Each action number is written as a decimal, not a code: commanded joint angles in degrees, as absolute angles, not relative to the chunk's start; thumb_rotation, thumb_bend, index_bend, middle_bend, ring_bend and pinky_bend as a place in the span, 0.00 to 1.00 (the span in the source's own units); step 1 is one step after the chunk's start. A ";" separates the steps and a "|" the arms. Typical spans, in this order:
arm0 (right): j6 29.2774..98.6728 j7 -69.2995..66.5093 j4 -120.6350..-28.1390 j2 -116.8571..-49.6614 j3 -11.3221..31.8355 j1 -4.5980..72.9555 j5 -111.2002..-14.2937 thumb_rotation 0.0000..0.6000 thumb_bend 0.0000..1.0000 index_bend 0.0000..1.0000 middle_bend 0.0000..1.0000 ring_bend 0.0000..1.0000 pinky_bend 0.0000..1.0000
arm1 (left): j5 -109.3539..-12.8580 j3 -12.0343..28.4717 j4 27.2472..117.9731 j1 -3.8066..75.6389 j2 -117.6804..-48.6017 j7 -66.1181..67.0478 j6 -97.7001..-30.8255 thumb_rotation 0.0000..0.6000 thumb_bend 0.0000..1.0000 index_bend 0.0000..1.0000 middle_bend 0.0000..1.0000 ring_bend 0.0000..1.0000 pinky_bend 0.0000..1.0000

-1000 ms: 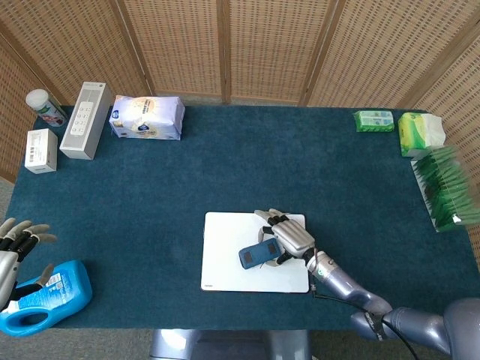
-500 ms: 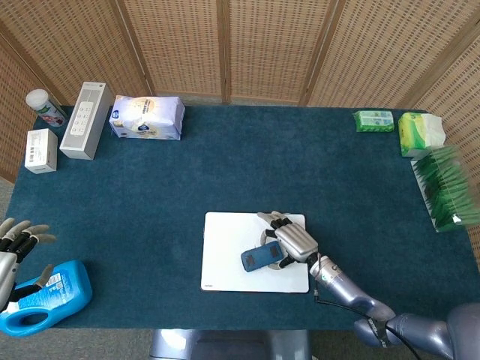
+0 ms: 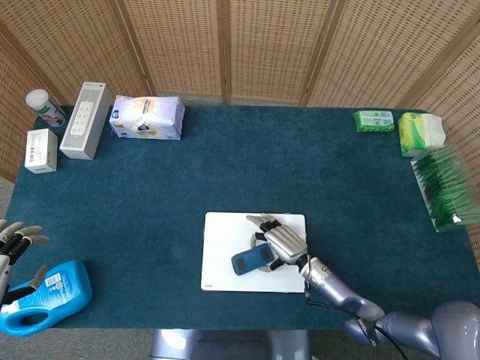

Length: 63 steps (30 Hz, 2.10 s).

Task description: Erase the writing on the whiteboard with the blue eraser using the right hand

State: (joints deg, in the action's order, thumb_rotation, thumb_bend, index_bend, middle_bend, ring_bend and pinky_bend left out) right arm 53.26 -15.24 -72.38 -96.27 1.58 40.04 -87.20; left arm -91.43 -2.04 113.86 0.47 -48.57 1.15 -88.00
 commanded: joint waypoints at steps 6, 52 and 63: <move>53.87 -16.81 -70.03 -97.13 1.58 40.41 -88.10 1.00 0.16 0.81 0.01 0.00 0.00 | -91.60 -1.98 114.08 0.36 -48.31 1.25 -88.18 1.00 0.43 0.32 0.26 0.16 0.00; 52.76 -13.46 -74.25 -96.49 1.83 40.27 -87.25 1.00 0.16 0.80 0.01 0.00 0.00 | -92.09 -1.50 114.11 0.68 -48.69 1.60 -88.00 1.00 0.43 0.32 0.26 0.16 0.00; 51.57 -8.79 -78.83 -96.51 2.48 40.78 -85.41 1.00 0.16 0.80 0.01 0.00 0.00 | -92.06 -1.34 114.18 0.99 -48.85 1.85 -87.62 1.00 0.43 0.32 0.26 0.16 0.00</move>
